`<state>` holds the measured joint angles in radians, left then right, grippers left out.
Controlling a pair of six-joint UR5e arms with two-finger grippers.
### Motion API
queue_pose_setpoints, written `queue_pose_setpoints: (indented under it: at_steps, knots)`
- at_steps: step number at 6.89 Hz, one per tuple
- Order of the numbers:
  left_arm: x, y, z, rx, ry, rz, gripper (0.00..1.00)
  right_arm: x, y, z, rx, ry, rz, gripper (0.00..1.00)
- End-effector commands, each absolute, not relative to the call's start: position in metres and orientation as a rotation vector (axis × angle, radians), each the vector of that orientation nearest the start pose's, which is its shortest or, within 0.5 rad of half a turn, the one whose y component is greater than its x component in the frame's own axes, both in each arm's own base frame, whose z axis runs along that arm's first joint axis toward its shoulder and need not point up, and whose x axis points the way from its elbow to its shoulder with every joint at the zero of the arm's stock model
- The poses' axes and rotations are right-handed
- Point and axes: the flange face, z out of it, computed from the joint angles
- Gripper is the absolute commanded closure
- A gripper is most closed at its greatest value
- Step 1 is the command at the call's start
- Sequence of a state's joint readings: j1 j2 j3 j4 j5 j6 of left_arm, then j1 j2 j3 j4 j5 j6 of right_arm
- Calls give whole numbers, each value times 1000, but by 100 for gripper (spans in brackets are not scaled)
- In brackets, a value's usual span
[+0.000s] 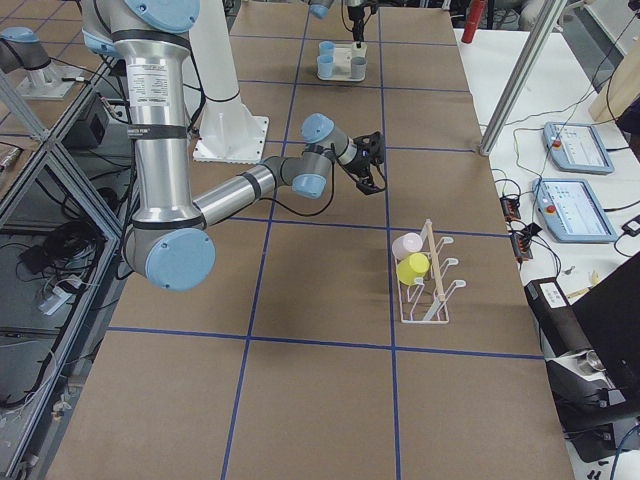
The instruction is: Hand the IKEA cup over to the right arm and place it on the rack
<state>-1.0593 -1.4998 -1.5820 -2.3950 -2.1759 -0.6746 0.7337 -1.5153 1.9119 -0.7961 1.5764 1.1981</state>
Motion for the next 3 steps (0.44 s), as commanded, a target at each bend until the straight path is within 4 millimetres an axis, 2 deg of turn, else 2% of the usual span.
queue_pose_setpoints:
  at_steps: [1, 3]
  knots:
    - [175, -461, 605, 262, 909, 92, 100, -303, -439, 383, 628, -994, 315, 0]
    - [170, -458, 603, 273, 911, 92, 100, -307, -437, 383, 624, -995, 309, 0]
